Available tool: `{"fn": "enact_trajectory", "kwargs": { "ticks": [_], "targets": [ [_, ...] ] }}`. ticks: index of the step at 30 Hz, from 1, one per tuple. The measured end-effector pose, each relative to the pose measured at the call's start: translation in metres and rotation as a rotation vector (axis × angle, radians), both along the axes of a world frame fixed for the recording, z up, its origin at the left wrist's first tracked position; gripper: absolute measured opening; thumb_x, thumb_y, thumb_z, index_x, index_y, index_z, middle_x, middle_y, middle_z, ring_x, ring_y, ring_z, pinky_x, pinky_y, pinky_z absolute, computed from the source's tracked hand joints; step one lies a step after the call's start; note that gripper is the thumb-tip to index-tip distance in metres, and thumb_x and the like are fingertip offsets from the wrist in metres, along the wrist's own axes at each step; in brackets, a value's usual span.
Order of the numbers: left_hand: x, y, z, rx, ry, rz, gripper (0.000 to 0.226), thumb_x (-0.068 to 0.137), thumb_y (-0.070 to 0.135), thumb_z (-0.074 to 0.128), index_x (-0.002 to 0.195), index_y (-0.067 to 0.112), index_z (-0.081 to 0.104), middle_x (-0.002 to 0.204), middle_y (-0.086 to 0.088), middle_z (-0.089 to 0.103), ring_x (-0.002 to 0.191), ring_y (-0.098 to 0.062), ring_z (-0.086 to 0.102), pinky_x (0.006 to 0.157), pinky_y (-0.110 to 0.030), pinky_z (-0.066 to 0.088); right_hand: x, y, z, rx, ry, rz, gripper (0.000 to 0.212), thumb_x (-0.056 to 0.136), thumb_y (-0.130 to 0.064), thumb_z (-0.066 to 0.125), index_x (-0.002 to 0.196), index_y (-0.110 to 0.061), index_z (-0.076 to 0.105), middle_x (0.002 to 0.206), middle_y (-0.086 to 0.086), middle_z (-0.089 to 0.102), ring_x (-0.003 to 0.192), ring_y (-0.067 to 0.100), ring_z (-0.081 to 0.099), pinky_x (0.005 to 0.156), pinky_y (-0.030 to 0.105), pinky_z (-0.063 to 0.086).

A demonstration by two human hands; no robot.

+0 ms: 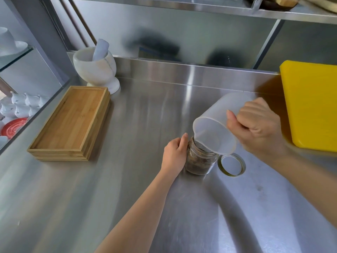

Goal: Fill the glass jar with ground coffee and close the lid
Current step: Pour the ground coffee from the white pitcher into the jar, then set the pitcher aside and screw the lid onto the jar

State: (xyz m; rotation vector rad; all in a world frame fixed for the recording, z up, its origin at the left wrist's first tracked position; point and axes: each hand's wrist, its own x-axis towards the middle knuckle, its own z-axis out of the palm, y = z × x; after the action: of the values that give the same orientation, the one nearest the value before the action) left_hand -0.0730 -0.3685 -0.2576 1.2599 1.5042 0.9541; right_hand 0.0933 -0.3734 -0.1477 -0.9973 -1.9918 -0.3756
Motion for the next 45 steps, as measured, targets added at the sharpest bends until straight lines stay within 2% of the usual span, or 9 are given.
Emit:
{"fn": "enact_trajectory", "kwargs": {
  "ticks": [7,9,13,18,24,31,36,43,45],
  "targets": [
    [0.000,-0.002,0.005,-0.032,0.016,0.024,0.047,0.093,0.045,0.040,0.061,0.014,0.026,0.057,0.003,0.030,0.058,-0.018,0.028,0.057,-0.035,0.024,0.008,-0.001,-0.007,-0.280,0.429,-0.131,0.052,0.093,-0.020,0.052,0.054,0.015,0.048,0.049,0.023,0.050,0.050,0.038,0.042,0.053,0.023,0.031],
    [-0.001,-0.002,0.005,-0.052,0.013,0.039,0.047,0.091,0.048,0.042,0.061,0.015,0.027,0.058,0.003,0.031,0.059,-0.019,0.029,0.058,-0.035,0.025,0.009,-0.002,-0.007,-0.372,0.625,-0.159,0.045,0.094,-0.018,0.055,0.057,0.008,0.054,0.054,0.022,0.054,0.054,0.031,0.047,0.051,0.024,0.034],
    [-0.002,-0.002,0.005,-0.075,-0.007,0.052,0.049,0.089,0.052,0.044,0.060,0.016,0.027,0.058,0.005,0.032,0.061,-0.020,0.030,0.060,-0.035,0.027,0.021,-0.002,-0.011,-0.492,0.976,-0.275,0.040,0.092,-0.020,0.057,0.053,-0.023,0.055,0.044,-0.015,0.054,0.047,-0.002,0.048,0.043,0.008,0.037],
    [-0.004,0.001,0.011,-0.024,-0.044,0.159,0.048,0.090,0.049,0.044,0.071,0.005,0.047,0.067,0.000,0.045,0.064,-0.019,0.040,0.061,-0.031,0.034,0.048,-0.015,-0.021,-0.453,1.293,-0.325,0.045,0.089,-0.011,0.059,0.046,-0.019,0.048,0.033,-0.014,0.043,0.037,-0.002,0.040,0.037,0.008,0.032],
    [0.002,0.004,0.057,0.227,0.014,0.207,0.024,0.092,0.037,0.049,0.079,0.017,0.054,0.070,0.010,0.052,0.065,-0.005,0.049,0.060,-0.013,0.037,0.083,-0.040,-0.040,-0.433,1.382,-0.395,0.051,0.088,-0.010,0.058,0.039,-0.020,0.046,0.034,-0.012,0.039,0.040,0.002,0.034,0.038,0.013,0.029],
    [0.065,-0.026,0.110,0.369,-0.002,-0.111,0.011,0.091,0.031,0.053,0.099,0.025,0.059,0.098,0.011,0.062,0.091,-0.001,0.058,0.078,-0.010,0.042,0.109,-0.073,-0.044,-0.446,1.497,-0.499,0.042,0.094,-0.016,0.057,0.053,-0.021,0.054,0.037,-0.014,0.044,0.043,0.002,0.043,0.044,0.013,0.035],
    [0.136,-0.053,0.096,0.101,-0.050,-0.462,0.051,0.091,0.037,0.053,0.136,0.018,0.040,0.129,0.002,0.057,0.112,-0.009,0.054,0.088,-0.016,0.038,0.127,-0.099,-0.050,-0.467,1.528,-0.589,0.036,0.091,-0.013,0.058,0.056,-0.019,0.056,0.050,-0.005,0.046,0.052,0.005,0.039,0.048,0.018,0.035],
    [0.188,-0.079,0.065,-0.052,-0.016,-0.597,0.044,0.093,0.035,0.050,0.134,0.020,0.043,0.129,0.002,0.058,0.109,-0.011,0.056,0.072,-0.012,0.040,0.158,-0.127,-0.065,-0.447,1.611,-0.702,0.046,0.091,-0.013,0.057,0.047,-0.017,0.045,0.034,-0.012,0.034,0.043,0.005,0.031,0.045,0.019,0.029],
    [0.200,-0.085,0.062,-0.060,0.020,-0.628,0.044,0.093,0.034,0.047,0.136,0.022,0.040,0.130,0.002,0.057,0.112,-0.014,0.056,0.079,-0.019,0.041,0.168,-0.133,-0.071,-0.448,1.636,-0.740,0.050,0.091,-0.013,0.057,0.044,-0.019,0.042,0.031,-0.012,0.031,0.042,0.007,0.028,0.043,0.018,0.028]
  ]
}}
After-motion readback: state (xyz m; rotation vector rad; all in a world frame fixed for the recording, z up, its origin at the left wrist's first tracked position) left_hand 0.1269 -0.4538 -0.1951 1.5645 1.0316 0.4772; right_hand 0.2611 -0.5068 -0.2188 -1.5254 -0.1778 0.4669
